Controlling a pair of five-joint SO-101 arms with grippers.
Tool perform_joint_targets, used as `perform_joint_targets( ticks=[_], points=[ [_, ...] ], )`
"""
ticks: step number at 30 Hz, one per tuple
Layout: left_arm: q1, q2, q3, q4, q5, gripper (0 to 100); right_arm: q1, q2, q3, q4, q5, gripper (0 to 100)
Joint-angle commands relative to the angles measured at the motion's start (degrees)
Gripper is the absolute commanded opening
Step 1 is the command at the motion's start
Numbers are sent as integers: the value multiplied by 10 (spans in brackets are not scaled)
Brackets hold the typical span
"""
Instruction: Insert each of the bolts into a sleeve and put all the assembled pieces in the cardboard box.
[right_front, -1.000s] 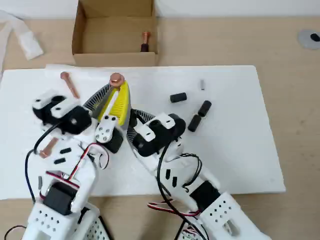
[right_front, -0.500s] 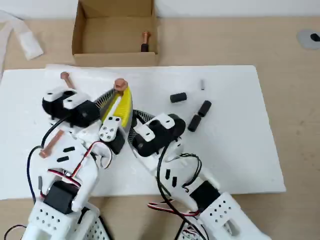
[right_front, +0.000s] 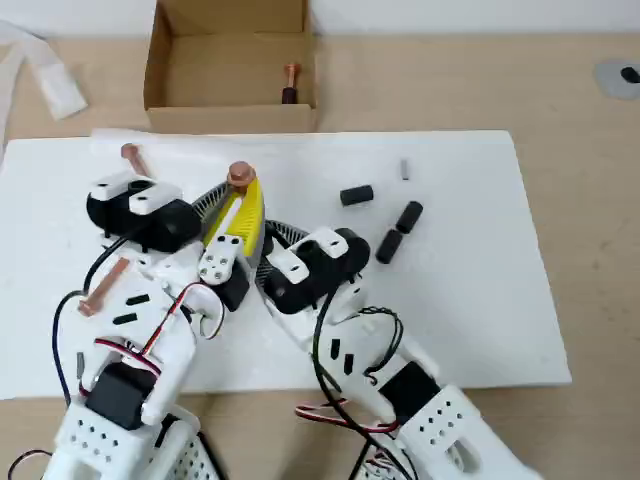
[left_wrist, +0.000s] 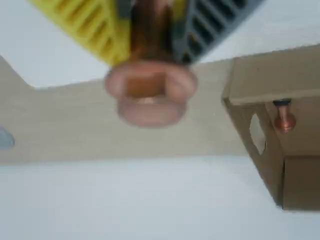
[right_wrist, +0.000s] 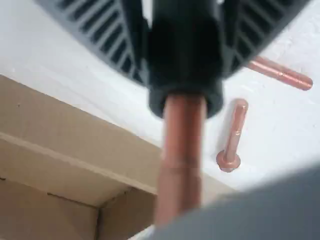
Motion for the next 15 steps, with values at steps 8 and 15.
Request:
perform_joint_targets(
  ticks=[8,15],
  points=[
    [-4,0,-69,117,24,84,-6,-15,-29,-14,-4,9],
    [-38,0,-125,200,134,188,-6,-13,-29,-14,-4,9]
  ],
)
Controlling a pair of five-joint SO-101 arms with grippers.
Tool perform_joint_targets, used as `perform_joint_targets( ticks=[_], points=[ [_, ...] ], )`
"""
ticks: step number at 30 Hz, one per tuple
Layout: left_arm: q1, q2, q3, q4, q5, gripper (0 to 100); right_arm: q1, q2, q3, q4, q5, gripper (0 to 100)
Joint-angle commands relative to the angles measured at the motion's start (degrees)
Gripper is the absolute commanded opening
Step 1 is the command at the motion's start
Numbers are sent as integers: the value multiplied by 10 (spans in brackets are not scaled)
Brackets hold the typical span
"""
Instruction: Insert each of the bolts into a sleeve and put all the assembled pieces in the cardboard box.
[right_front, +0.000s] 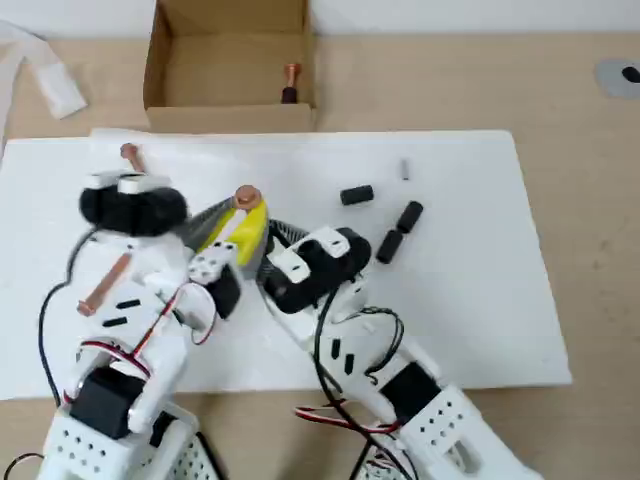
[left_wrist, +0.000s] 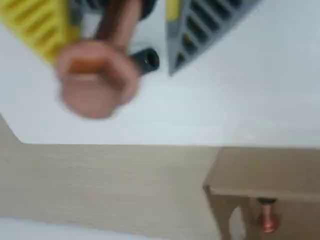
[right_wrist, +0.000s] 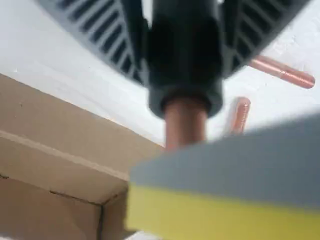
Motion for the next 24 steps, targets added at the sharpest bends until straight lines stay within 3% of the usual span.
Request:
perform_joint_targets(
  ticks=[1,11,13,19,24],
  points=[
    [-17,0,-69,47,40,197,-6,-11,-29,-13,-4,9],
    [-16,5,-224,188,39,209,77,60,-75,11,-5,9],
    [-25,5,-239,191,37,171,99,102,-124,11,-6,9],
    [-164,68,-243,194,-116,8,144,316,-315,11,-14,9],
    [-265,145,-241,207,-163,3,167,518,-478,12,-15,9]
  ],
)
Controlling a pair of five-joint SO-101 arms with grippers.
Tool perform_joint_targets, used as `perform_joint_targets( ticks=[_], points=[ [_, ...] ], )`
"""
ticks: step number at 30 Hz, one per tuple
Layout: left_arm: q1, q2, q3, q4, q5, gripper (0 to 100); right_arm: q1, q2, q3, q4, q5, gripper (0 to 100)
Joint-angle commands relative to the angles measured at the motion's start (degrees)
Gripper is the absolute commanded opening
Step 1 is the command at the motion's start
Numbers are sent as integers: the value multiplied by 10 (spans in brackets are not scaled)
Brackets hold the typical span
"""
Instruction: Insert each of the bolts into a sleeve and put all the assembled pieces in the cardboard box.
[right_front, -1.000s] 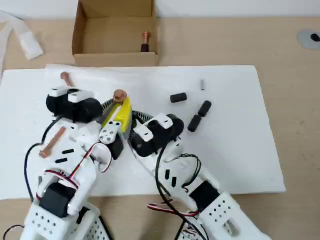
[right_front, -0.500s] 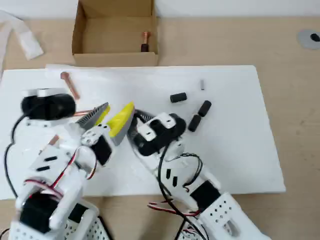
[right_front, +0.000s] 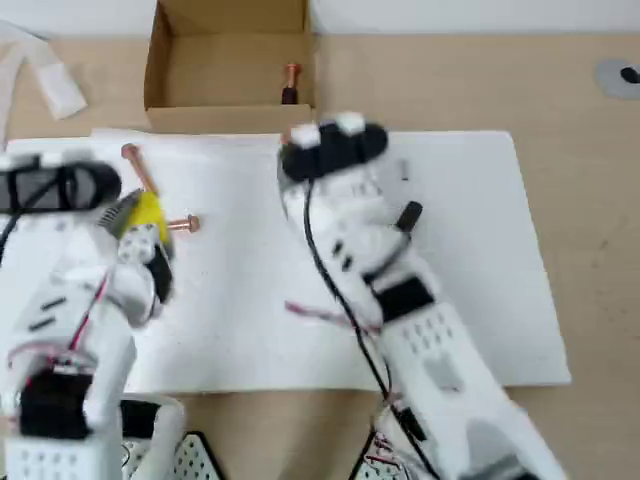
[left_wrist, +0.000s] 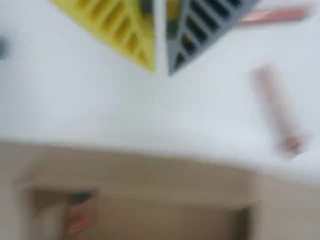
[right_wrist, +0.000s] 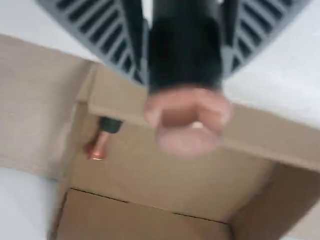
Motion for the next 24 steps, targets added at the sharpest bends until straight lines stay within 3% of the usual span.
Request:
perform_joint_targets(
  ticks=[1,9,17,24],
  points=[
    [-66,39,-27,1,-24,3,23,141,-163,0,-4,9],
    [-135,91,-21,1,-69,4,40,444,-444,0,-4,9],
    [-135,95,11,-1,-99,6,45,714,-747,1,-4,9],
    [-134,95,12,0,-99,6,64,933,-1039,66,-4,9]
  ],
)
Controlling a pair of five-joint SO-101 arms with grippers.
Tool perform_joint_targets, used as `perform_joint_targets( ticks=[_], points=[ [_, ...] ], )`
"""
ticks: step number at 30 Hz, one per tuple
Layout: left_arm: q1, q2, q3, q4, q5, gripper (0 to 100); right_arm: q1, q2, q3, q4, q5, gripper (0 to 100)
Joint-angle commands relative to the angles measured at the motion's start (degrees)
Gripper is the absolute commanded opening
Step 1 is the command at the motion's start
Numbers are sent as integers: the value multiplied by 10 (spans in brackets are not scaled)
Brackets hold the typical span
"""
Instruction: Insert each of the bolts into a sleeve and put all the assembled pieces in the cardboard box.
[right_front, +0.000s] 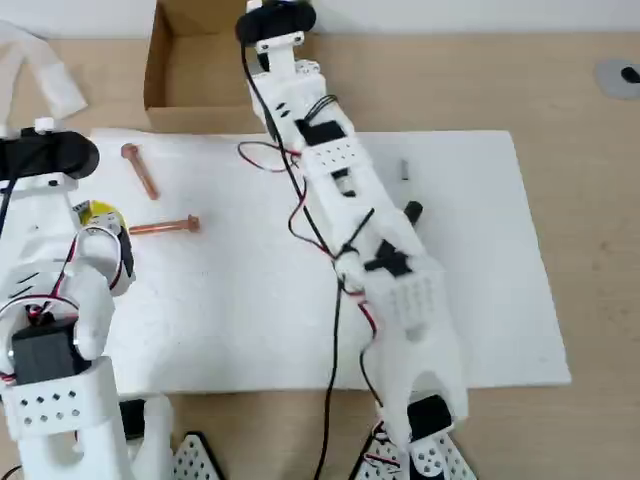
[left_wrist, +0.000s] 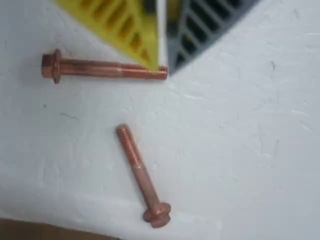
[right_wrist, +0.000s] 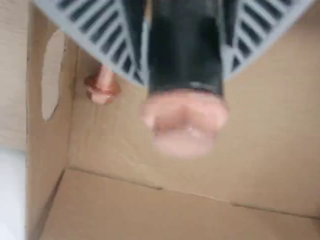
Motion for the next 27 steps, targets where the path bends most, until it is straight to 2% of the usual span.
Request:
perform_joint_targets(
  ticks=[1,7,11,13,17,19,23,27],
  points=[
    [-5,2,-4,0,-4,6,17,86,-200,13,-4,9],
    [-9,2,-4,3,-4,6,22,247,-427,79,-3,12],
    [-9,2,-3,4,-4,6,14,311,-515,120,21,13],
    [-6,2,-3,1,-2,6,10,327,-535,138,43,41],
    [-7,2,-3,2,-1,6,10,335,-548,156,47,200],
    [-8,4,-3,3,0,6,10,336,-548,156,47,246],
    [-9,6,-3,4,1,12,9,335,-551,156,47,250],
    [-31,8,11,1,52,134,9,335,-583,184,46,250]
  ],
)
